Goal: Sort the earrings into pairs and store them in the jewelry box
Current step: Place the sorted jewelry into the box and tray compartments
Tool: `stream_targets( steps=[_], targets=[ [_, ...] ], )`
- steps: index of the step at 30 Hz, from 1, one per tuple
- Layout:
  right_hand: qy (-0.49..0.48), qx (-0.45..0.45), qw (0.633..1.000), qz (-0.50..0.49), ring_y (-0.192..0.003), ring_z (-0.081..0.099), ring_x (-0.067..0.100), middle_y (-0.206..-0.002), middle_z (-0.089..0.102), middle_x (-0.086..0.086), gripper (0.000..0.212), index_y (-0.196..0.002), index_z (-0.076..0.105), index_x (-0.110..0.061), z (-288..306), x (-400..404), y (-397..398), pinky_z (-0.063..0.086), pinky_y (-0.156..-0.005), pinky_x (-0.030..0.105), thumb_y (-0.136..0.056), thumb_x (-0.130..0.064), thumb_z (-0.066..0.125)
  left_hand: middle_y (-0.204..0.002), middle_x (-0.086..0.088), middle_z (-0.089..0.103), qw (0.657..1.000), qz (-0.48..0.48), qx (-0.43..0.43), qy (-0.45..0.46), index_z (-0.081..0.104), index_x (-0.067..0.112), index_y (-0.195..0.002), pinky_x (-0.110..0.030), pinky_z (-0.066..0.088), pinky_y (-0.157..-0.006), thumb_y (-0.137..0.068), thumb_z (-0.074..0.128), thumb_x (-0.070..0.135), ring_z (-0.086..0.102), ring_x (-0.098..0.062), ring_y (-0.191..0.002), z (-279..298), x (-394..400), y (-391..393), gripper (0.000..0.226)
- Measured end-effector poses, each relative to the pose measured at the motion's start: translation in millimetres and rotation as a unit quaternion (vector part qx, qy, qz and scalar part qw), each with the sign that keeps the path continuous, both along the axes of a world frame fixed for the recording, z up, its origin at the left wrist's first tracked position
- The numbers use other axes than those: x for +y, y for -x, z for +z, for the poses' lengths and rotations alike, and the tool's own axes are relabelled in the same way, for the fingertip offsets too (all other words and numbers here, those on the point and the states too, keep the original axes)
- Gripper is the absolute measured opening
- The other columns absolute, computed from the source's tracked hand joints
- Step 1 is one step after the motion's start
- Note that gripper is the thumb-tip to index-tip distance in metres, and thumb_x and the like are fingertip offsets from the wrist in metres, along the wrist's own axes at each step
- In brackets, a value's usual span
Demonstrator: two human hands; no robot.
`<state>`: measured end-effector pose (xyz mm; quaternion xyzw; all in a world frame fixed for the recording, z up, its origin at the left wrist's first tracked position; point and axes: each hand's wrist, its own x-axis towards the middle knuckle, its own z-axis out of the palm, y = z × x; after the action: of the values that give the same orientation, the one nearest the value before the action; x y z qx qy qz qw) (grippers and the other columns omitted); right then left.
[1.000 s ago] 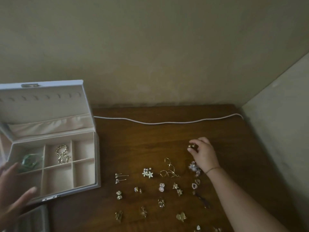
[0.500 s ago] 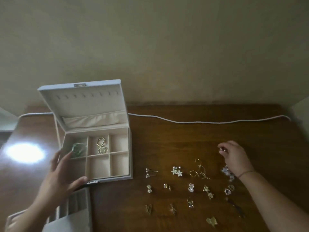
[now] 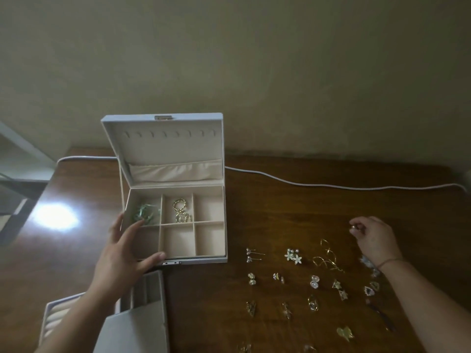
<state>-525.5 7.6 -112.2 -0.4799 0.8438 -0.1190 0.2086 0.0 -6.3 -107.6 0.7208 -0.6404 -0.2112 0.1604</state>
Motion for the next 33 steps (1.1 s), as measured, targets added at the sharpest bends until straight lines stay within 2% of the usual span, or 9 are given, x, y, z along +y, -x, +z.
stream_targets(
  steps=[6, 10, 13, 17, 19, 21, 25, 30, 33],
  targets=[
    [-0.029, 0.013, 0.997, 0.073, -0.101, 0.055, 0.016, -0.111, 0.056, -0.002, 0.025, -0.113, 0.066, -0.018, 7.1, -5.6, -26.4, 0.052, -0.091, 0.036, -0.090, -0.012, 0.061, -0.160, -0.004, 0.015, 1.000, -0.005, -0.012, 0.011, 0.050, 0.021, -0.139, -0.059, 0.042, -0.103, -0.061, 0.087, 0.047, 0.034, -0.039, -0.140, 0.9, 2.3, 2.4, 0.089],
    [-0.032, 0.044, 0.996, 0.074, -0.098, 0.055, 0.014, -0.123, 0.055, -0.001, 0.027, -0.118, 0.063, -0.023, 15.9, -5.1, -35.3, 0.053, -0.079, 0.029, -0.091, -0.019, 0.061, -0.147, -0.018, 0.031, 0.981, -0.038, -0.033, 0.188, 0.052, 0.017, -0.134, -0.058, 0.030, -0.108, -0.073, 0.065, 0.057, 0.030, -0.043, -0.133, 3.3, 20.3, 18.9, 0.074],
    [-0.002, 0.081, 0.993, 0.085, -0.083, 0.052, 0.006, -0.122, 0.054, -0.006, 0.026, -0.118, 0.062, -0.027, 26.4, -1.1, -55.9, 0.042, -0.060, 0.017, -0.093, -0.025, 0.058, -0.128, -0.018, 0.050, 0.942, -0.162, -0.002, 0.293, 0.056, 0.017, -0.124, -0.052, 0.035, -0.101, -0.084, 0.061, 0.038, 0.048, -0.044, -0.116, 5.6, 37.6, 51.1, 0.045],
    [-0.007, 0.064, 0.981, 0.182, -0.085, 0.053, 0.001, -0.112, 0.058, -0.015, 0.024, -0.116, 0.063, -0.033, 30.5, 14.9, -96.0, 0.044, -0.064, 0.014, -0.093, -0.030, 0.057, -0.108, 0.004, 0.063, 0.897, -0.375, 0.051, 0.229, 0.068, 0.022, -0.109, -0.039, 0.047, -0.080, -0.090, 0.061, 0.026, 0.057, -0.024, -0.094, -3.8, 55.6, 99.6, 0.021],
    [-0.011, 0.057, 0.982, 0.179, -0.085, 0.052, -0.001, -0.112, 0.058, -0.017, 0.024, -0.116, 0.063, -0.033, 26.0, 24.6, -107.5, 0.043, -0.064, 0.012, -0.093, -0.030, 0.058, -0.102, 0.010, 0.063, 0.892, -0.413, 0.052, 0.178, 0.068, 0.027, -0.105, -0.032, 0.047, -0.073, -0.091, 0.061, 0.029, 0.056, -0.017, -0.088, -12.9, 63.6, 120.8, 0.017],
    [-0.023, 0.060, 0.986, 0.155, -0.086, 0.051, -0.002, -0.117, 0.057, -0.017, 0.025, -0.118, 0.062, -0.033, 20.4, 33.2, -112.4, 0.040, -0.061, 0.009, -0.094, -0.030, 0.057, -0.100, 0.013, 0.061, 0.895, -0.420, 0.048, 0.140, 0.066, 0.031, -0.105, -0.029, 0.047, -0.070, -0.089, 0.059, 0.033, 0.056, -0.014, -0.087, -21.6, 68.9, 139.6, 0.017],
    [-0.027, 0.110, 0.978, 0.177, -0.104, 0.048, 0.002, -0.115, 0.054, -0.021, 0.027, -0.119, 0.061, -0.035, 13.3, 47.4, -118.7, 0.043, -0.070, 0.016, -0.094, -0.039, 0.052, -0.098, 0.013, 0.061, 0.902, -0.417, 0.059, 0.100, 0.066, 0.032, -0.104, -0.032, 0.051, -0.070, -0.088, 0.057, 0.035, 0.055, -0.014, -0.088, -26.3, 69.5, 169.5, 0.019],
    [-0.024, 0.150, 0.974, 0.165, -0.104, 0.045, 0.007, -0.109, 0.054, -0.018, 0.026, -0.110, 0.065, -0.037, 12.9, 55.6, -125.0, 0.045, -0.068, 0.022, -0.090, -0.048, 0.053, -0.095, 0.011, 0.062, 0.917, -0.388, 0.049, 0.080, 0.067, 0.031, -0.101, -0.030, 0.050, -0.072, -0.088, 0.053, 0.035, 0.057, -0.015, -0.089, -15.8, 56.2, 206.6, 0.019],
    [-0.019, 0.154, 0.975, 0.158, -0.107, 0.048, 0.012, -0.110, 0.058, -0.016, 0.025, -0.109, 0.067, -0.034, 10.7, 57.3, -128.6, 0.046, -0.070, 0.024, -0.091, -0.045, 0.053, -0.091, 0.005, 0.065, 0.935, -0.349, 0.018, 0.062, 0.069, 0.025, -0.098, -0.032, 0.050, -0.071, -0.086, 0.060, 0.029, 0.060, -0.020, -0.087, -11.2, 38.8, 232.5, 0.015]
  ],
)
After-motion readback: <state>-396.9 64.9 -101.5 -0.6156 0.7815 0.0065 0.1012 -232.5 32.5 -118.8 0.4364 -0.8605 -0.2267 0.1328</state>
